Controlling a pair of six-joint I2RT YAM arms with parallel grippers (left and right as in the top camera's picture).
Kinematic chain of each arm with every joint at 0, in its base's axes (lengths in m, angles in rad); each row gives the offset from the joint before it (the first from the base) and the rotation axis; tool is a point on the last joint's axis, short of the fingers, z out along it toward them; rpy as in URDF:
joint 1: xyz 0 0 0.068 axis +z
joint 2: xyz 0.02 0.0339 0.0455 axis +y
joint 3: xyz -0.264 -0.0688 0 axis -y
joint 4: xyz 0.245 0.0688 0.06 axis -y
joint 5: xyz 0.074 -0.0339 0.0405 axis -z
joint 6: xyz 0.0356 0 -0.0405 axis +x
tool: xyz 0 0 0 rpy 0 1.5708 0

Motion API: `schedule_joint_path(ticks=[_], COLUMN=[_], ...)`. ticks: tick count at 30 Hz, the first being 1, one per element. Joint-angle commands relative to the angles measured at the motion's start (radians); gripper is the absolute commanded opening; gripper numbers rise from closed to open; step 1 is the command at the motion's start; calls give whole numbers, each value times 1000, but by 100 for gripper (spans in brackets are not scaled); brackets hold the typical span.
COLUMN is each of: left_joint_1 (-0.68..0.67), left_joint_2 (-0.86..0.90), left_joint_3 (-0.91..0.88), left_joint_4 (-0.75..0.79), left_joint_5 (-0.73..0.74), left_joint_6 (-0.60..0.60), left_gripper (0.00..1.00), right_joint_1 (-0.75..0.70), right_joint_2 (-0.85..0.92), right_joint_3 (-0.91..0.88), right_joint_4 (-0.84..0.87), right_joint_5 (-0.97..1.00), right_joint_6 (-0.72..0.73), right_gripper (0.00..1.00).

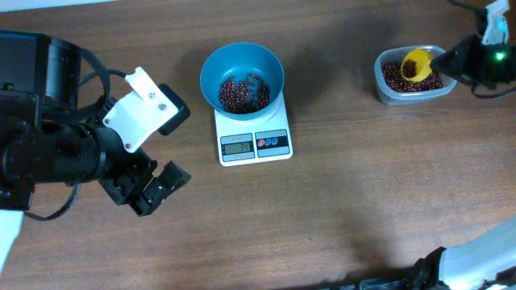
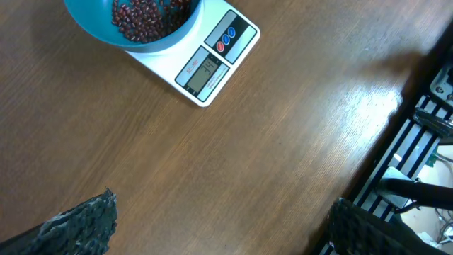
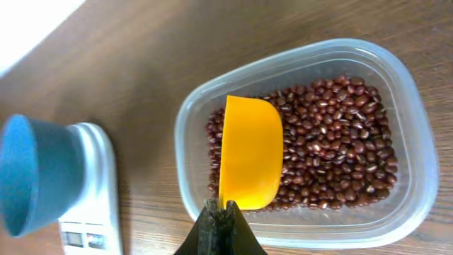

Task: Scoop item into bowl and weigh 50g on scale
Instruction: 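Dip the yellow scoop into the red beans with the right gripper, then lift the filled scoop and carry it left over the teal bowl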

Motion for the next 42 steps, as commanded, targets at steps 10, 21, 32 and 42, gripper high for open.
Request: schedule_joint_path(ticks=[10, 21, 32, 42], left_joint_1=[-4, -4, -4, -4], left_joint_2=[0, 0, 0, 0], left_joint_3=[-3, -3, -3, -3], left_joint_4=[2, 2, 2, 2], left_joint_5=[4, 4, 4, 4], left_joint_6=[22, 23, 23, 22], left_gripper=[99, 99, 99, 99], right_joint_1=[-12, 357, 599, 630], right_joint_2=[3, 3, 3, 3], right_joint_3=[0, 0, 0, 0], right_joint_4=[21, 471, 549, 552], right_joint_5=[-443, -497, -372, -373], right_joint_6=[11, 224, 212, -50], right_gripper=[4, 4, 4, 4])
